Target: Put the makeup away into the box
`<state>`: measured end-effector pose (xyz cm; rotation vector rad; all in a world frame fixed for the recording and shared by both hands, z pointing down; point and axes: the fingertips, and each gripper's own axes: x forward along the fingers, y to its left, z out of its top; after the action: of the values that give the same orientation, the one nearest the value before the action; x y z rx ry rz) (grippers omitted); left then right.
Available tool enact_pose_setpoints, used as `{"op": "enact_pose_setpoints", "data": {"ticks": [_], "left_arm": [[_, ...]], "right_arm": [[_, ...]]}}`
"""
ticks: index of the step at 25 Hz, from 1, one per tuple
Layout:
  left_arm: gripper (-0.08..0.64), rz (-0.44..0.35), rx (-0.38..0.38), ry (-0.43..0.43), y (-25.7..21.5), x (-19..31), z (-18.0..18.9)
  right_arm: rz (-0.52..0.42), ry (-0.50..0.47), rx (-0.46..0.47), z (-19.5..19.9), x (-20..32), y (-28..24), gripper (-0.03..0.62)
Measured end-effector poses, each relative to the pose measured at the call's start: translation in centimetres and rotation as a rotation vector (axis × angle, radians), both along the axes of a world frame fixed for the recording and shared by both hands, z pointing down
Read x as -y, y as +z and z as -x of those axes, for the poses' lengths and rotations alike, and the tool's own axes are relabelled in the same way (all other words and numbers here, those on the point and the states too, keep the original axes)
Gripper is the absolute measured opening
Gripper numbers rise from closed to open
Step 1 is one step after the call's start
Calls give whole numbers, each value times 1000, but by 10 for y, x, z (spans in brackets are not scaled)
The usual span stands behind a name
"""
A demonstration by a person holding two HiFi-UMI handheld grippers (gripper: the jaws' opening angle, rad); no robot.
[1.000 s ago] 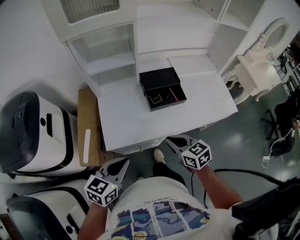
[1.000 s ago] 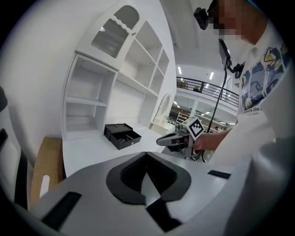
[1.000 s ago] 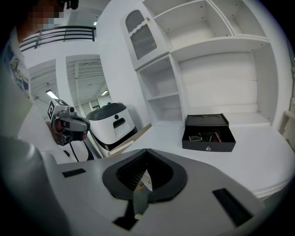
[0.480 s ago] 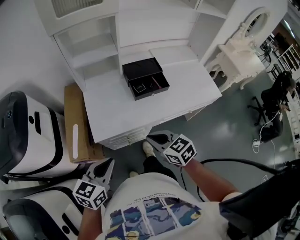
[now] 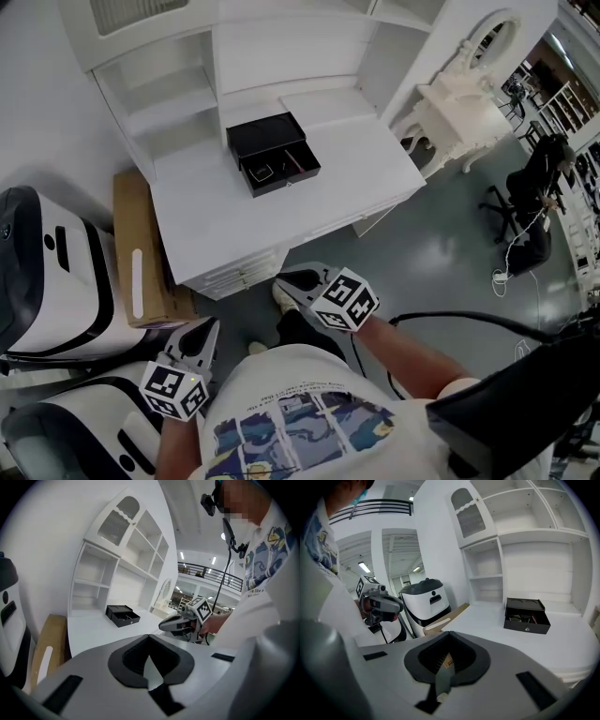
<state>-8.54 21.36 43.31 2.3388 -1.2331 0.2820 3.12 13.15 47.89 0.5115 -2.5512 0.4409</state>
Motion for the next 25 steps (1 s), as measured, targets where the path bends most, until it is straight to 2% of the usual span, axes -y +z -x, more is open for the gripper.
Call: {"op": "enact_pose_setpoints", "data": {"ticks": [25], "left_arm": [[14, 8, 3, 28, 7, -16, -1]], "right_arm": [[-20, -36, -37, 6, -24, 3, 25]]}}
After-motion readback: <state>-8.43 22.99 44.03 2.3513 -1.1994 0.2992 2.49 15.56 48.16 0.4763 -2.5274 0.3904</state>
